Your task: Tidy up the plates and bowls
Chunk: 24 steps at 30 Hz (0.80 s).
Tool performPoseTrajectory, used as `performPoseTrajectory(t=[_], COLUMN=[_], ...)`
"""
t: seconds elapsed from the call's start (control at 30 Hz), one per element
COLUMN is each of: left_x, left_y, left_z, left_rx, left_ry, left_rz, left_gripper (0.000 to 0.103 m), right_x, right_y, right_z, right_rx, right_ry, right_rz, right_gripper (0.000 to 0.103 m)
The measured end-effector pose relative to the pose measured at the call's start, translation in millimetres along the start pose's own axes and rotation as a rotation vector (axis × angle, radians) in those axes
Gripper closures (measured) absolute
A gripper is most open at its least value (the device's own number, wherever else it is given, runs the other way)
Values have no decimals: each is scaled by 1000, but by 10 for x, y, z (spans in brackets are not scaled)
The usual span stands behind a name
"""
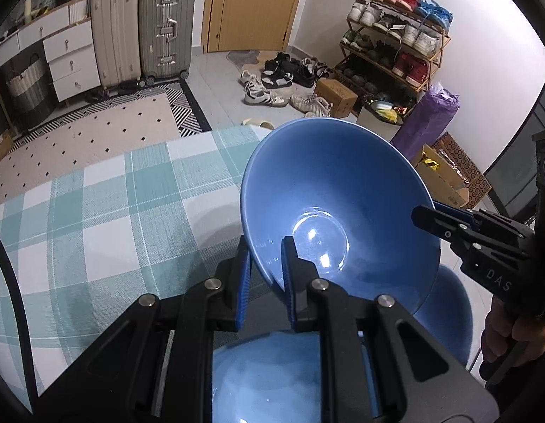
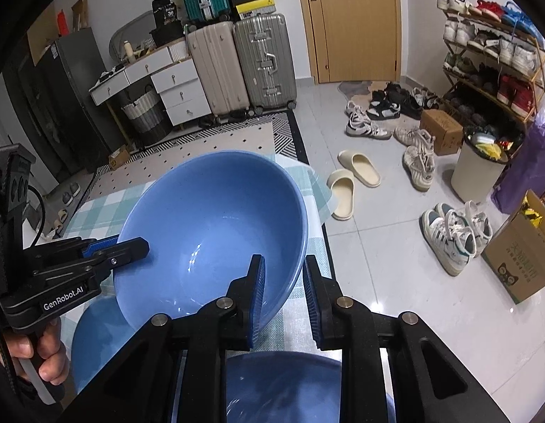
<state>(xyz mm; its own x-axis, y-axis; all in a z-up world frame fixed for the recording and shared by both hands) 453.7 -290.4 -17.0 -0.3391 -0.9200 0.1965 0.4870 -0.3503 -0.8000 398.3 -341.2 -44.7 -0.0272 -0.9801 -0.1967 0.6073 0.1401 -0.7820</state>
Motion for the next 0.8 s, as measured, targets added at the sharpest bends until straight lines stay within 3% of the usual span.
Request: performPoseTrajectory(t=[0.37,0.8], left_x=[122,165], left_y=[-441,-996], left_z=[-43,-161], left_rx=[23,76], left_ry=[0,8], left_rz=[-15,21], left_gripper=[89,89], right_x=[-118,-403], right_y=[-387,-823], right_z=[0,-32], right_rx=[48,111], right_ry=[-29,-71], right_rz=[1,34], right_gripper=[80,80])
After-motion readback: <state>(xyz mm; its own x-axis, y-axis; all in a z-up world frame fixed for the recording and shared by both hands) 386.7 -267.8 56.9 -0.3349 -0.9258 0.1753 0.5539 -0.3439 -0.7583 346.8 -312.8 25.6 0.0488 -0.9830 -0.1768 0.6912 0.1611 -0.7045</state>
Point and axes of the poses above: each gripper's, at about its wrist camera, not at the fingertips, and y roughly the way its jaws point, x to its right, z to its top, the point moved 10 cm from there along y, roughly the way its jaws point, and after that the axes turned 2 degrees about -x, right-handed, at the moved point
